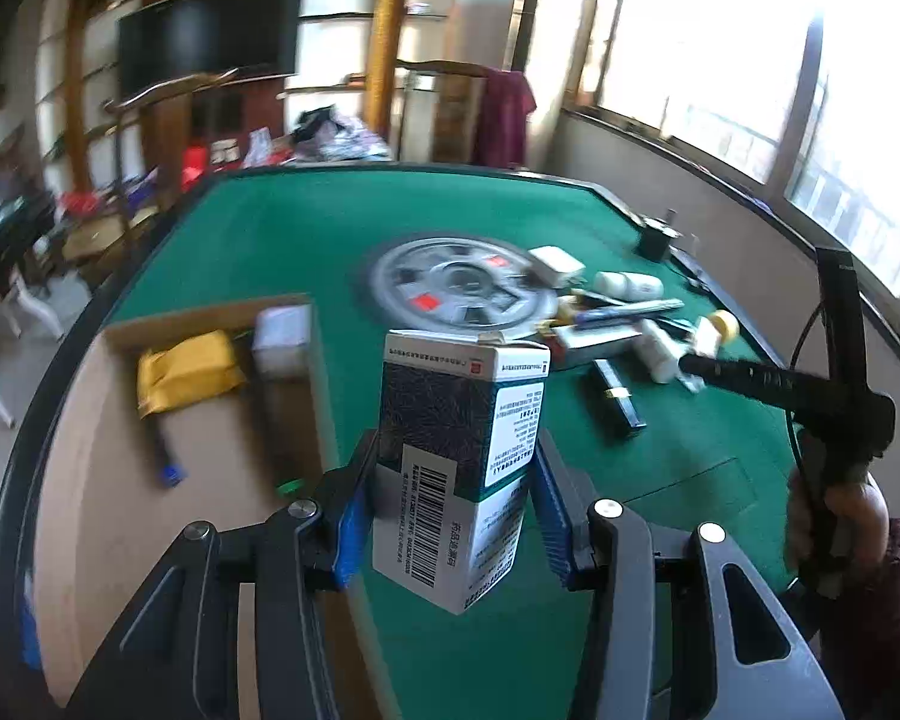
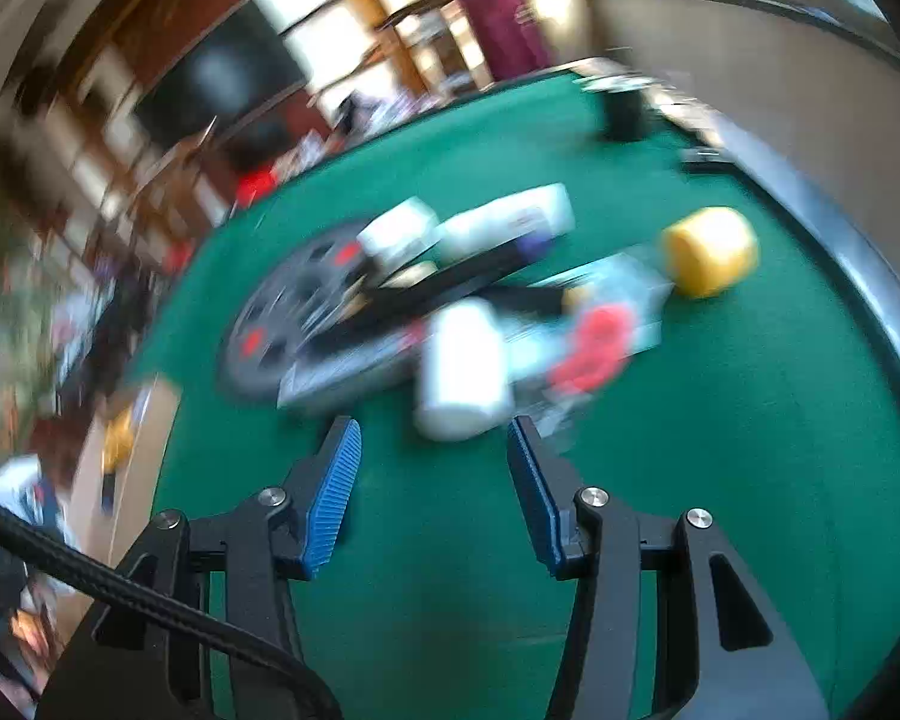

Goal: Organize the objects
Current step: 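Place the blue-white box in the box with left gripper while right carries black tube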

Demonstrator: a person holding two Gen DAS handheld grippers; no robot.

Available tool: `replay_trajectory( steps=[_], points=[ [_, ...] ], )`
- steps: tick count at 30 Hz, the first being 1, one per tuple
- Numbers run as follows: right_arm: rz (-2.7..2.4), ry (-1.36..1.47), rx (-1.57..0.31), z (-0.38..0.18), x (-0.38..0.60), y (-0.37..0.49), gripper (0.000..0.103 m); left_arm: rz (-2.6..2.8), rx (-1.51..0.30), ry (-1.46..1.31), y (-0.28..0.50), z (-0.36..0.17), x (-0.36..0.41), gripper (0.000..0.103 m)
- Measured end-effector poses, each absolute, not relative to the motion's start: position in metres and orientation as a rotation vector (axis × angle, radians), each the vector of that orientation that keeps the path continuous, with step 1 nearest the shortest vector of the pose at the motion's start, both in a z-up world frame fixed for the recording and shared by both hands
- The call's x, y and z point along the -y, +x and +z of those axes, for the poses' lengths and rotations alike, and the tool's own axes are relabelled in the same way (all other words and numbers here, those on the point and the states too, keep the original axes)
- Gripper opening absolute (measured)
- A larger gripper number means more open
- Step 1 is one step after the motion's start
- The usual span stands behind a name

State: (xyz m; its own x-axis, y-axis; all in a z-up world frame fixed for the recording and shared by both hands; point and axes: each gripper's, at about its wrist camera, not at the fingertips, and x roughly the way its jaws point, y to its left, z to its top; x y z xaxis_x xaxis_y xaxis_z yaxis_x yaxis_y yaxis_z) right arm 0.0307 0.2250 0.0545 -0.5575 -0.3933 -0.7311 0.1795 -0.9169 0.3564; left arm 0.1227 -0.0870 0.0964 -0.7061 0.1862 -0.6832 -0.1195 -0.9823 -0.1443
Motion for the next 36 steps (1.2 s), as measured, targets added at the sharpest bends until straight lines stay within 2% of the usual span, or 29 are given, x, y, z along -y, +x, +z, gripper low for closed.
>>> replay_trajectory(
  steps=[8, 17, 20, 22, 30, 36],
  points=[
    [-2.447, 1.412, 0.077, 0.026, -0.156, 0.015, 0.049, 2.914, 0.23, -1.121, 0.147, 0.091, 0.16, 0.042],
    [-2.559, 1.397, -0.181, 0.022, -0.132, 0.016, 0.047, 3.004, 0.374, -1.187, 0.161, 0.069, 0.221, 0.042],
    [-2.56, 1.378, -0.181, 0.023, -0.133, 0.021, 0.032, 3.006, 0.409, -1.204, 0.163, 0.06, 0.228, 0.042],
    [-2.56, 1.379, -0.17, 0.023, -0.136, 0.023, 0.015, 3.003, 0.424, -1.209, 0.164, 0.056, 0.229, 0.042],
    [-2.489, 1.36, 0.012, 0.03, -0.145, 0.028, 0.015, 2.992, 0.422, -1.179, 0.173, 0.057, 0.228, 0.042],
    [-2.463, 1.332, 0.078, 0.046, -0.147, 0.043, 0.015, 2.986, 0.413, -1.177, 0.176, 0.059, 0.225, 0.042]
  ],
)
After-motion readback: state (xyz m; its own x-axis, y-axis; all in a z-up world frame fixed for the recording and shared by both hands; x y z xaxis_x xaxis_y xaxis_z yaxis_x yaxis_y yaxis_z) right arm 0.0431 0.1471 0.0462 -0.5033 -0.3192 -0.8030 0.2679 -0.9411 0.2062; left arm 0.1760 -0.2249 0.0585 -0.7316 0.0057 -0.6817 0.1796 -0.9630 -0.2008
